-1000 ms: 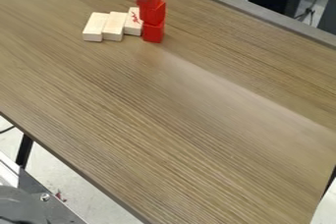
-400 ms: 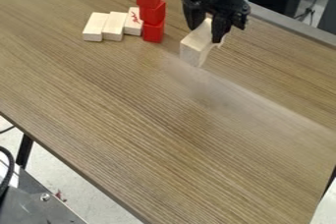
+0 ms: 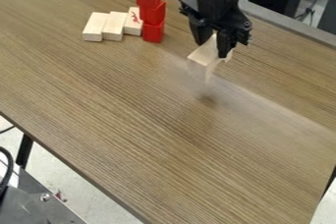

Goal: Place the white arc at the centre of the table.

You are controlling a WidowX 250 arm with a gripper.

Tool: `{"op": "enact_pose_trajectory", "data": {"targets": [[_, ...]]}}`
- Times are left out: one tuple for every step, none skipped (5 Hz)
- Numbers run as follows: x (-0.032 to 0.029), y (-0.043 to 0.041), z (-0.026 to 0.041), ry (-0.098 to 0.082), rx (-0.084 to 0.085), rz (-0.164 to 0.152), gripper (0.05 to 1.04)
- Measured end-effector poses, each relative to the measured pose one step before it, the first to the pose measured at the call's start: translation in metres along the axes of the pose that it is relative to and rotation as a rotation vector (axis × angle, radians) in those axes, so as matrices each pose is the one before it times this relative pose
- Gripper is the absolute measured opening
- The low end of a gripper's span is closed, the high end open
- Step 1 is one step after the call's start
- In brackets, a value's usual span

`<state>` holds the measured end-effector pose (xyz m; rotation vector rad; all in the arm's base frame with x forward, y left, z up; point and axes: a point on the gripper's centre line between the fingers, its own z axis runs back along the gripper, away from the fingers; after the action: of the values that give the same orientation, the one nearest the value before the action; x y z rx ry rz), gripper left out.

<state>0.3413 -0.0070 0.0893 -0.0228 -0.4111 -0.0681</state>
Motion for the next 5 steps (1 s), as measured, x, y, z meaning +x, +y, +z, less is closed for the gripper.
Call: {"op": "enact_pose_trajectory", "data": {"targets": [[-0.00572, 0.00131, -0.01151, 0.0345, -0.0052, -0.0055, 0.508], [-0.00799, 0.00205, -0.01208, 0.031, 0.0028, -0.0114, 0.509], [-0.00417, 0.00259, -0.00719, 0.0019, 0.0141, -0.0213, 0.508], [-0.00183, 0.00212, -0.00497, 0.0065, 0.0132, -0.0156, 0.581], [-0.00516, 0.00245, -0.00527, 0.0191, 0.0169, 0.001, 0.888]]}}
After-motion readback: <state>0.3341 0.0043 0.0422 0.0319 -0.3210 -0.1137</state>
